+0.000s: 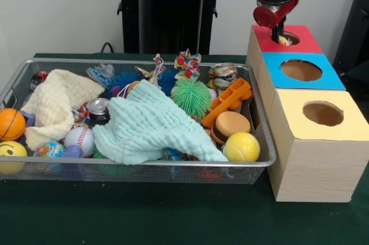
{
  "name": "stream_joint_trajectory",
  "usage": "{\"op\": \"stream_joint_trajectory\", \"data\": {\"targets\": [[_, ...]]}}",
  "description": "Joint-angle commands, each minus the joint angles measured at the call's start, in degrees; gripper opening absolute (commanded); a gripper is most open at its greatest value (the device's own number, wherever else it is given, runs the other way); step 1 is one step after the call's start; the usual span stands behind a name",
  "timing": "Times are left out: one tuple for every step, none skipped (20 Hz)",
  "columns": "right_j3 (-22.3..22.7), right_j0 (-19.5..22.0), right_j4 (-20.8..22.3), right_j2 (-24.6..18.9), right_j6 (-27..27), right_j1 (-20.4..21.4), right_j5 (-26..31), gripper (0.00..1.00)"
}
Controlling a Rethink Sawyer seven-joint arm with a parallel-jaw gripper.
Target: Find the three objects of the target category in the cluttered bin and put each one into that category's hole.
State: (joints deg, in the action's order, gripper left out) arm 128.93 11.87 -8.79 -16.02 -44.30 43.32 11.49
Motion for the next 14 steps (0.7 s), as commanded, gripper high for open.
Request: {"op": "stream_joint_trajectory", "data": {"targets": [[1.2, 1.1, -2.8, 1.3, -16.1, 2.2, 7.8, 0.00], [0.9, 0.9, -2.8, 1.6, -16.0, 2.0, 7.8, 0.00], [0.7, 0.7, -2.8, 1.8, -16.0, 1.8, 7.5, 0.00], [0.6, 0.6, -2.8, 2.0, -16.0, 1.7, 7.5, 0.00], [0.6, 0.5, -2.8, 2.2, -16.0, 1.7, 7.3, 0.00], [0.7, 0.6, -2.8, 2.3, -15.9, 1.7, 7.2, 0.00], [0.7, 0.6, -2.7, 2.4, -15.8, 1.6, 7.0, 0.00], [1.0, 0.7, -2.6, 2.4, -15.8, 1.7, 6.8, 0.00], [1.1, 0.7, -2.5, 2.6, -15.8, 1.6, 6.5, 0.00], [1.4, 0.9, -2.3, 2.5, -15.6, 1.7, 6.2, 0.00], [1.5, 1.0, -2.2, 2.6, -15.6, 1.7, 6.0, 0.00], [1.6, 0.9, -2.2, 2.6, -15.7, 1.9, 6.1, 0.00], [1.9, 1.0, -2.2, 2.7, -15.8, 2.0, 6.0, 0.00], [2.0, 0.9, -2.3, 2.8, -15.9, 2.2, 6.1, 0.00]]}}
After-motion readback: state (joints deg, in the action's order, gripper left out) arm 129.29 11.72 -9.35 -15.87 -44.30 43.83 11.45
